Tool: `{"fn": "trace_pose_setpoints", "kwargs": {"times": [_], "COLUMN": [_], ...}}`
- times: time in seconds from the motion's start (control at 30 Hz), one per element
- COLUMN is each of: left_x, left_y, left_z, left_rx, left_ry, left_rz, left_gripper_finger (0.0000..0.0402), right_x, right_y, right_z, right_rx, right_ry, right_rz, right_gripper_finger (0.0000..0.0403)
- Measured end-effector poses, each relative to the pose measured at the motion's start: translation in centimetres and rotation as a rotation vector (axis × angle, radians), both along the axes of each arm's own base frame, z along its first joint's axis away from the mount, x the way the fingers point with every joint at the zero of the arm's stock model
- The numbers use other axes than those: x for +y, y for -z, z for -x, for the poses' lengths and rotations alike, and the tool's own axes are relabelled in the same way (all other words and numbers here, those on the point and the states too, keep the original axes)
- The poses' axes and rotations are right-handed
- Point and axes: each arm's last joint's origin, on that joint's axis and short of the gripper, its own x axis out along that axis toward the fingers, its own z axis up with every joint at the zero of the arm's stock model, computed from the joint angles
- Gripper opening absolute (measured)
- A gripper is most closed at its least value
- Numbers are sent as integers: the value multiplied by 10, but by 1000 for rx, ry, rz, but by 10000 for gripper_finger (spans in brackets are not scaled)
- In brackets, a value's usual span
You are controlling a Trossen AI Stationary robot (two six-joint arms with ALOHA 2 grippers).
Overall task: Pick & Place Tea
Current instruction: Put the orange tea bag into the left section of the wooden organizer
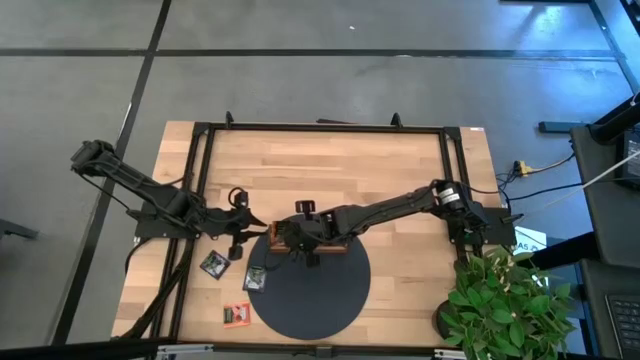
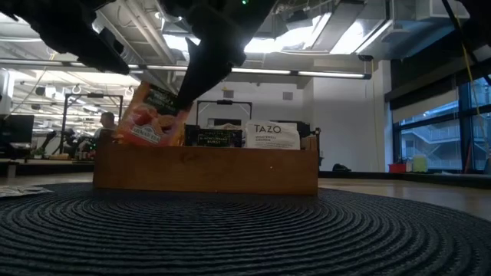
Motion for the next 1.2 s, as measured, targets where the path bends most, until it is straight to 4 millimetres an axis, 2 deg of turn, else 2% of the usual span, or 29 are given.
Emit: {"fn": "trace_pose_setpoints", "kwargs": {"times": [0.3,0.43,0.53,0.73,1.0,1.2], "left_x": [-4,-3,2,15,21,17], "left_y": [9,11,12,23,52,60], "left_z": [-9,-16,-24,-43,-57,-58], "left_rx": [35,27,13,48,206,261], "left_ry": [-10,-12,-26,67,78,105], "left_rz": [-26,-10,9,12,28,117], "left_gripper_finger": [100,100,100,100,100,100], "right_x": [-15,-17,-15,-15,-22,-26], "right_y": [0,-6,-11,7,6,10], "right_z": [-2,3,10,32,61,66], "right_rx": [-8,12,55,102,-92,-127], "right_ry": [83,103,88,159,203,206], "right_rz": [-28,-53,-102,-122,-193,-201], "right_gripper_finger": [114,141,146,143,142,142]}}
